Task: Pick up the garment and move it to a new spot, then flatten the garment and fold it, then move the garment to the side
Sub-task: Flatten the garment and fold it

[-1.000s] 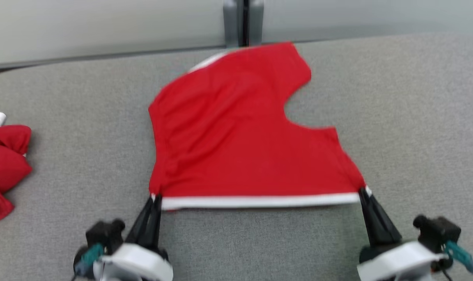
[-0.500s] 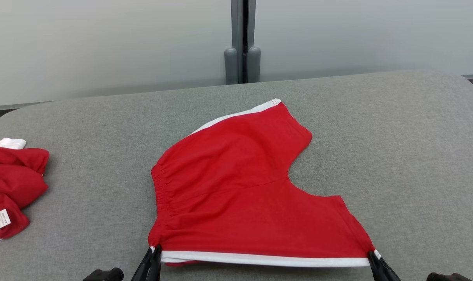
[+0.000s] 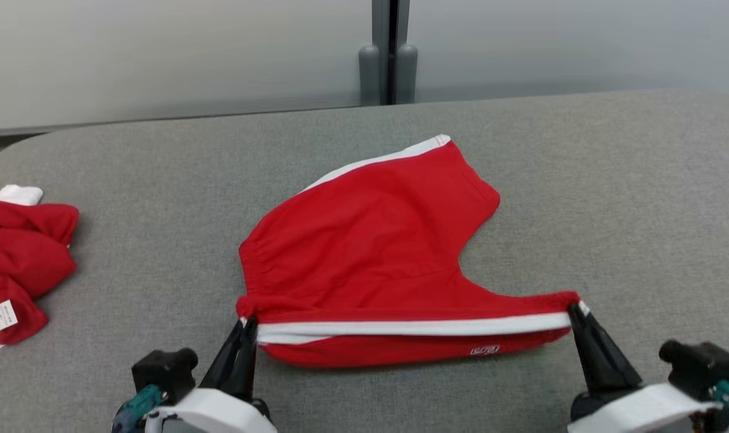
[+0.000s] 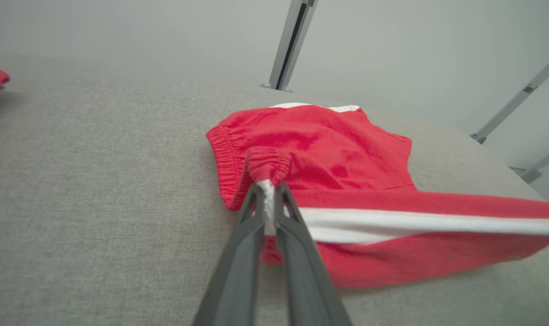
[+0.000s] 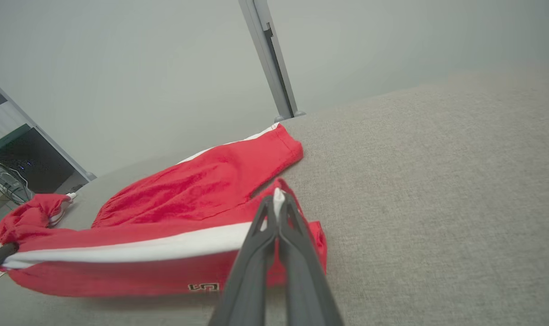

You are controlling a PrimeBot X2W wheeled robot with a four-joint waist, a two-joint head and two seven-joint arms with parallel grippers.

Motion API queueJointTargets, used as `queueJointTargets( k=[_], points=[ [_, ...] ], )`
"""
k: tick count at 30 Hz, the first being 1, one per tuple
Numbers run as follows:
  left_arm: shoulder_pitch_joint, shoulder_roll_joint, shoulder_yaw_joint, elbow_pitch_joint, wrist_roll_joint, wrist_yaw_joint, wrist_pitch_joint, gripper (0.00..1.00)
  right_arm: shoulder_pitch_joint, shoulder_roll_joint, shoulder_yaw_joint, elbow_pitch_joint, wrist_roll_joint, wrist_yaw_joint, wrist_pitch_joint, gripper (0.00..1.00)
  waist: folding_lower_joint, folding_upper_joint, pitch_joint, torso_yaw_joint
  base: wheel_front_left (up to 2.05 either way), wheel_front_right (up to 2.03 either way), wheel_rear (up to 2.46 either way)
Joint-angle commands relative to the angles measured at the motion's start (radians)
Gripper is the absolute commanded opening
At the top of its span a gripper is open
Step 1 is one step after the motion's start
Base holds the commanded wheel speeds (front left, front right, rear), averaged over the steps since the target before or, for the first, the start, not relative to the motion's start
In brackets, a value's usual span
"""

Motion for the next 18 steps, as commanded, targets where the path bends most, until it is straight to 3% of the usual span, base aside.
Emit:
queueJointTargets(
  k=[1,9,18],
  points=[
    [-0.051,0.006,-0.004,0.013,-0.005,-0.007,0.000,0.00,-0.064,-0.020,0.001,0.018,-0.001,0.000,-0.012,0.00,0.0000,-0.0001,0.062,0.021,0.00,0.00,0.00],
    [-0.230,-0.001,-0.024,0.068,-0.072,-0.025,-0.013,0.00,-0.379,-0.110,0.042,0.139,0.016,0.000,-0.013,0.00,0.0000,-0.0001,0.219,0.060,0.00,0.00,0.00],
    [-0.452,-0.004,-0.035,0.184,-0.152,-0.031,-0.068,0.00,-0.764,-0.196,0.129,0.398,0.070,0.000,-0.029,0.00,0.0000,-0.0001,0.329,0.121,0.00,0.00,0.00]
  ],
)
